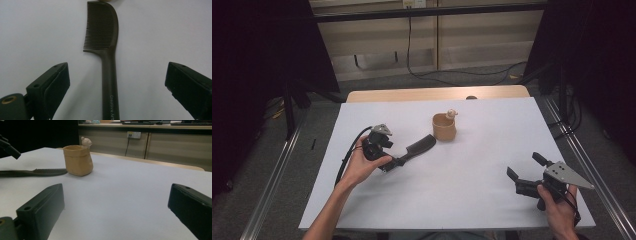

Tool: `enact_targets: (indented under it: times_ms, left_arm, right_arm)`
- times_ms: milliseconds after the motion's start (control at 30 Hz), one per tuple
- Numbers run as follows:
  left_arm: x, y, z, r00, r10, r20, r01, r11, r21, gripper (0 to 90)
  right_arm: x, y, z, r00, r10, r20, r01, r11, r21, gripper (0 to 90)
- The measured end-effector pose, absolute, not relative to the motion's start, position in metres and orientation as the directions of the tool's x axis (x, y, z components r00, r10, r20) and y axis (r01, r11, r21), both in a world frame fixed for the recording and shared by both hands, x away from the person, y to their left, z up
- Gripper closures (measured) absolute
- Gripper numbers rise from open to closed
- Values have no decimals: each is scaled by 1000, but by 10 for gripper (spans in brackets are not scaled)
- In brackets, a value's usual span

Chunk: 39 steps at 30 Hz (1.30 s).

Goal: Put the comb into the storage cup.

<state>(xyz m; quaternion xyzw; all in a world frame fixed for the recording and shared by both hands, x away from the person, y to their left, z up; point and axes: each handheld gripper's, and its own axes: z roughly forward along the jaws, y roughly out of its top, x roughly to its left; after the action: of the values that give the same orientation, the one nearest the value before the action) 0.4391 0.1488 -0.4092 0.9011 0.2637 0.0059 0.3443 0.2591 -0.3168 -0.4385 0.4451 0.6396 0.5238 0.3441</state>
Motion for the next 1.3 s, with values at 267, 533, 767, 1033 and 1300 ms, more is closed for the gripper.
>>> enact_targets:
  times_ms: [267, 533, 767, 1033, 1300]
  left_arm:
    - [448, 138, -412, 855, 495, -154, 485, -658, 576, 85]
    - [456, 125, -412, 882, 456, -119, 452, -748, 486, 135]
    - [460, 121, -414, 878, 465, -116, 463, -760, 456, 258]
    - [461, 118, -416, 895, 433, -102, 435, -805, 404, 350]
    - [462, 111, -419, 909, 404, -106, 412, -829, 377, 490]
  right_arm:
    - [259, -317, -439, -365, 930, 25, 209, 56, 976, 1]
    - [259, -317, -439, -365, 931, 27, 213, 55, 976, 1]
    - [259, -318, -439, -366, 930, 26, 213, 57, 976, 1]
    - [259, -318, -439, -366, 930, 25, 212, 58, 975, 1]
    - [259, -318, -439, -369, 929, 24, 212, 59, 975, 1]
